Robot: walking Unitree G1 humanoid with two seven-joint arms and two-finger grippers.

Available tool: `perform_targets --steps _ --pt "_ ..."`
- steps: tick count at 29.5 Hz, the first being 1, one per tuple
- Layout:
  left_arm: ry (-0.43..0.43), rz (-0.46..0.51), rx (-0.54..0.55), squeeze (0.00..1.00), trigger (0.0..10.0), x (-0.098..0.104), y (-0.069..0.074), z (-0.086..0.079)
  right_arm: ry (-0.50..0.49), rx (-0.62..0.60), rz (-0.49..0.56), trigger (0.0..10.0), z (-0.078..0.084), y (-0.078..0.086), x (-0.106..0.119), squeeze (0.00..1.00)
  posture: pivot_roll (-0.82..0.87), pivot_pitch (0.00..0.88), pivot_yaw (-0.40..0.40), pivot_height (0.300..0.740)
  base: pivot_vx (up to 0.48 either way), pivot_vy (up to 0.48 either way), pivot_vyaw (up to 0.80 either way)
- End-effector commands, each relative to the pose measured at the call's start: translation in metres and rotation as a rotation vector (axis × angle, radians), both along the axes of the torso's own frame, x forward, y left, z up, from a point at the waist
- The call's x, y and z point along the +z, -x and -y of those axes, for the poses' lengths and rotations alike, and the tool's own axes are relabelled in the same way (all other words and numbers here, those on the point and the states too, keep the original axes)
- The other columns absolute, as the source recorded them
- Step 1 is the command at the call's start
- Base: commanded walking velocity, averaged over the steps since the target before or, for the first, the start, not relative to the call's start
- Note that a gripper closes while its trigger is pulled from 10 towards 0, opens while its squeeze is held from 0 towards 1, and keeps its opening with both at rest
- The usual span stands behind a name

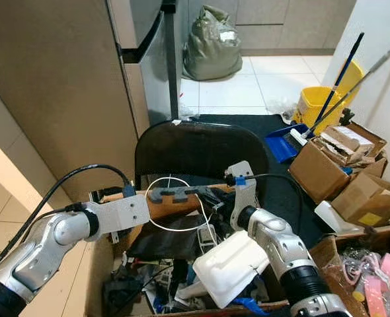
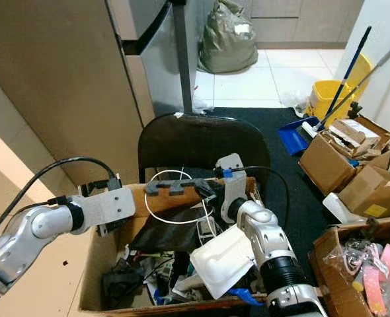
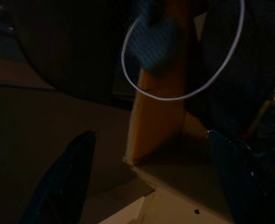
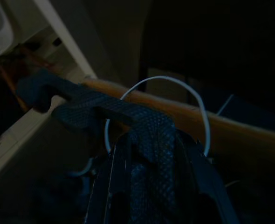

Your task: Picking trash to rubbish bin

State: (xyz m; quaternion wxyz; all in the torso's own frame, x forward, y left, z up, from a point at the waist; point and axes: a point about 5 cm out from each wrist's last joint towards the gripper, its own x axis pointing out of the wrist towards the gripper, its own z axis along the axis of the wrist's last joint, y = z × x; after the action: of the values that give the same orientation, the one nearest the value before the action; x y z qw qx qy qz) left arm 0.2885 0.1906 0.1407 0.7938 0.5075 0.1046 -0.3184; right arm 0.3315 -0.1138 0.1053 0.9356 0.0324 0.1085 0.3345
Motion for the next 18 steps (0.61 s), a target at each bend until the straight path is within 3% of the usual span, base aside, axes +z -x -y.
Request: perform_targets --steps 1,4,15,18 --pt "0.009 0.068 -0.008 0.00 10.0 0.003 -0.003 0.000 -0.004 0.065 -0.026 10.0 -0.006 0.008 -0.005 0.00 0.06 0.122 0.067 0.740 0.000 0.000 0.00" --pt "0.057 0.119 -0.025 0.00 10.0 0.006 -0.006 0.004 -0.004 0.124 -0.033 10.0 -0.013 0.013 -0.006 0.00 0.06 0.123 0.067 0.740 0.000 0.000 0.00" --pt "0.090 0.095 -0.031 0.00 10.0 -0.010 -0.005 0.005 -0.083 0.221 -0.059 10.0 -0.030 0.021 0.000 0.00 0.06 0.128 0.067 0.740 0.000 0.000 0.00" --pt "0.195 0.090 -0.016 0.00 10.0 -0.006 -0.006 0.011 -0.096 0.209 -0.054 10.0 -0.033 0.019 0.003 0.00 0.06 0.128 0.064 0.740 0.000 0.000 0.00"
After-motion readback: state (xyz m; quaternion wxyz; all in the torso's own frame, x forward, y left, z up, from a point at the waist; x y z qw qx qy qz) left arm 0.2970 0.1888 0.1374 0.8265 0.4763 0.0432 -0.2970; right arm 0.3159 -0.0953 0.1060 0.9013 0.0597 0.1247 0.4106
